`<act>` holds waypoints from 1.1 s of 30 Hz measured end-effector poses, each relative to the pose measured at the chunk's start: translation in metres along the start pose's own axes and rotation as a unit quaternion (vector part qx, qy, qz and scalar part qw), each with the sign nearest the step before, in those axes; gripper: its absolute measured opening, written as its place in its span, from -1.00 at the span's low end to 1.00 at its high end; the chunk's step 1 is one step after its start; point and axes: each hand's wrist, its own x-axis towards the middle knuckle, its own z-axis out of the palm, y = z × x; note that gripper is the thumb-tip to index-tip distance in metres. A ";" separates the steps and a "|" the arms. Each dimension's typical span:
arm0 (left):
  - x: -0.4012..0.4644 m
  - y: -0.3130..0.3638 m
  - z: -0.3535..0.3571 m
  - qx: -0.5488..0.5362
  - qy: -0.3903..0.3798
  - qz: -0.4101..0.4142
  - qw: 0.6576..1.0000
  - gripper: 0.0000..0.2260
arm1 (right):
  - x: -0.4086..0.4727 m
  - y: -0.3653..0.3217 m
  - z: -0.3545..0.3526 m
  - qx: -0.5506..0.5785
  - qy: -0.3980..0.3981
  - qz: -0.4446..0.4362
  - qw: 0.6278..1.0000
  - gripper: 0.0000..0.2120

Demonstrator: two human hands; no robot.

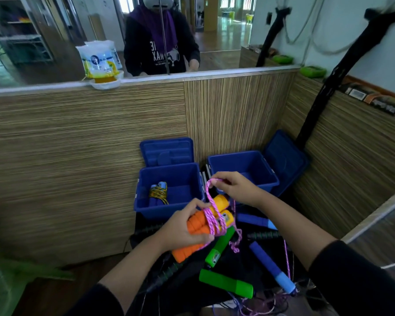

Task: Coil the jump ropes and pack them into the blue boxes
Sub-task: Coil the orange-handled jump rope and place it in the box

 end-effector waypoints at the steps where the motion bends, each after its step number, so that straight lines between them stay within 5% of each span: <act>1: -0.001 0.006 0.001 -0.015 -0.007 0.006 1.000 -0.48 | 0.001 0.002 -0.001 0.018 -0.002 0.014 1.000 -0.80; 7: -0.009 0.024 -0.005 -0.080 -0.034 0.022 0.996 -0.23 | -0.006 0.006 -0.001 0.321 -0.114 0.158 0.927 -0.75; 11: -0.010 0.019 -0.008 -0.093 -0.013 0.018 0.995 -0.30 | -0.007 0.006 0.013 0.379 -0.071 0.174 0.906 -0.77; 17: 0.011 -0.002 -0.030 -0.192 0.188 0.007 0.963 -0.37 | -0.022 0.027 0.056 0.263 -0.036 0.165 0.950 -0.78; 21: 0.017 -0.040 -0.048 -0.087 0.260 -0.059 0.960 -0.50 | -0.034 0.022 0.067 -0.054 -0.113 0.064 0.990 -0.80; 23: 0.013 -0.053 -0.047 -0.045 0.234 -0.092 0.967 -0.51 | -0.037 0.014 0.061 -0.164 -0.145 0.015 0.976 -0.80; 27: 0.003 -0.044 -0.020 -0.065 0.096 -0.083 0.990 -0.47 | -0.021 -0.005 0.037 -0.204 -0.101 -0.042 0.973 -0.86; 33: -0.008 -0.014 -0.001 -0.052 0.010 -0.027 0.998 -0.43 | 0.001 -0.004 0.001 -0.060 -0.129 -0.012 0.990 -0.90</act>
